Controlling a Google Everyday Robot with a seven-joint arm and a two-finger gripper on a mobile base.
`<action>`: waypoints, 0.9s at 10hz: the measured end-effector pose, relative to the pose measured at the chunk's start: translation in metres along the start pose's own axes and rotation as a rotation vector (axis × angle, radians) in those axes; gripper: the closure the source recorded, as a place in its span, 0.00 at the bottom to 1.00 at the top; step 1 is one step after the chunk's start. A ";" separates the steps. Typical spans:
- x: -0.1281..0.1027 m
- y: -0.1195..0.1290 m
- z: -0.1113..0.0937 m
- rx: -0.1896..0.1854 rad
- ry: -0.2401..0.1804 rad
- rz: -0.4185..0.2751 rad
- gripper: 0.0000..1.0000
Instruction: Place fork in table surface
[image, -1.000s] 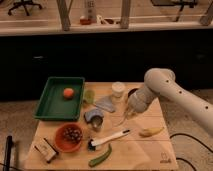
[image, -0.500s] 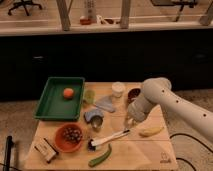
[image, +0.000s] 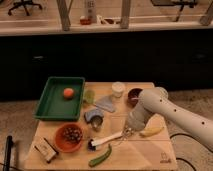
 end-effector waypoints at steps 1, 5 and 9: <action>-0.002 0.002 0.011 -0.005 -0.008 0.007 1.00; 0.001 0.016 0.037 -0.014 -0.024 0.044 1.00; 0.005 0.032 0.053 -0.032 -0.035 0.082 1.00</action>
